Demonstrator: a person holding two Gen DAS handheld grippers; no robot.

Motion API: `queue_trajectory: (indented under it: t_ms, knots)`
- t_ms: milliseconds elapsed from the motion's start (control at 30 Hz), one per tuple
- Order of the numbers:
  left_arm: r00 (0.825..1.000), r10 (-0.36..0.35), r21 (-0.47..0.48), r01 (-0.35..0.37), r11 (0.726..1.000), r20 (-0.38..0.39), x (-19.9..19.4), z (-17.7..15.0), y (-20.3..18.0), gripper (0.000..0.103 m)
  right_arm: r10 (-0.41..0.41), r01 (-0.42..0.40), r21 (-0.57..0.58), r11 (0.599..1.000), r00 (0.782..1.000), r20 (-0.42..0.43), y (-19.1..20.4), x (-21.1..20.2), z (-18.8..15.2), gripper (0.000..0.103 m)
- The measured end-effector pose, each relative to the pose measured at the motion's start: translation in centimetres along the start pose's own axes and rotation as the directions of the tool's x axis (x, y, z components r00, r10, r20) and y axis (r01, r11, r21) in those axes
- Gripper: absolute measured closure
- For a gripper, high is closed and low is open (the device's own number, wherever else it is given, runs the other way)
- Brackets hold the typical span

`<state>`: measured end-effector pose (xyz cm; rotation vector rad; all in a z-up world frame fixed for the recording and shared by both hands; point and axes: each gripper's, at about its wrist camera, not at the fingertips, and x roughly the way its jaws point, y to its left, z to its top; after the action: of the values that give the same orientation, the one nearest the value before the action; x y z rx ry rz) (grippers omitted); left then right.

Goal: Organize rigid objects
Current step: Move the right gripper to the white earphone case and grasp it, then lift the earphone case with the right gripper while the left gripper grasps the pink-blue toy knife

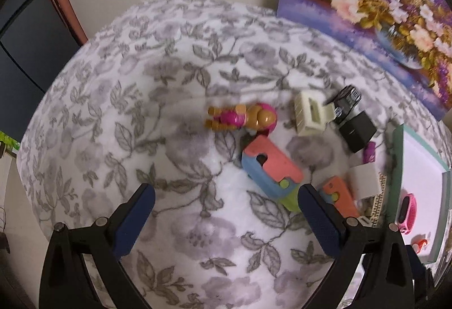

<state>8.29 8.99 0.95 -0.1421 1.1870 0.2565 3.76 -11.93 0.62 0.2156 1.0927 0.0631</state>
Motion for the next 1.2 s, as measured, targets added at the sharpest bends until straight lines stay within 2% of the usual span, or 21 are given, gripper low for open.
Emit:
queue_trajectory:
  t_ms: [233,433,600,800,967,1200]
  knots:
    - [0.997,-0.016,-0.039,0.013,0.999,-0.075,2.8,-0.3,0.2,0.002,-0.008,0.006,-0.027,1.0,0.999,-0.051,1.0,2.2,-0.7,0.003]
    - [0.996,-0.038,-0.073,0.032,0.997,-0.084,3.3,0.0,0.4,0.002,-0.005,0.0,-0.08,0.997,0.998,-0.067,2.3,3.1,-1.1,0.012]
    - [0.995,-0.054,-0.085,0.046,0.995,-0.089,3.7,0.3,0.3,0.002,-0.02,0.012,-0.094,0.995,0.996,-0.088,2.5,4.2,-1.4,0.014]
    - [0.991,-0.08,-0.108,0.068,0.992,-0.109,4.6,0.6,0.2,0.002,-0.025,0.016,-0.089,0.996,0.994,-0.105,2.3,5.3,-1.6,0.03]
    - [0.989,-0.101,-0.126,0.088,0.988,-0.106,4.9,0.9,0.1,0.002,-0.006,-0.001,-0.068,0.998,0.995,-0.101,1.8,5.2,-1.4,0.051]
    - [0.989,-0.103,-0.145,0.088,0.986,-0.101,6.1,1.5,-0.7,0.002,0.021,-0.025,-0.041,0.999,0.996,-0.089,1.0,4.5,-1.0,0.051]
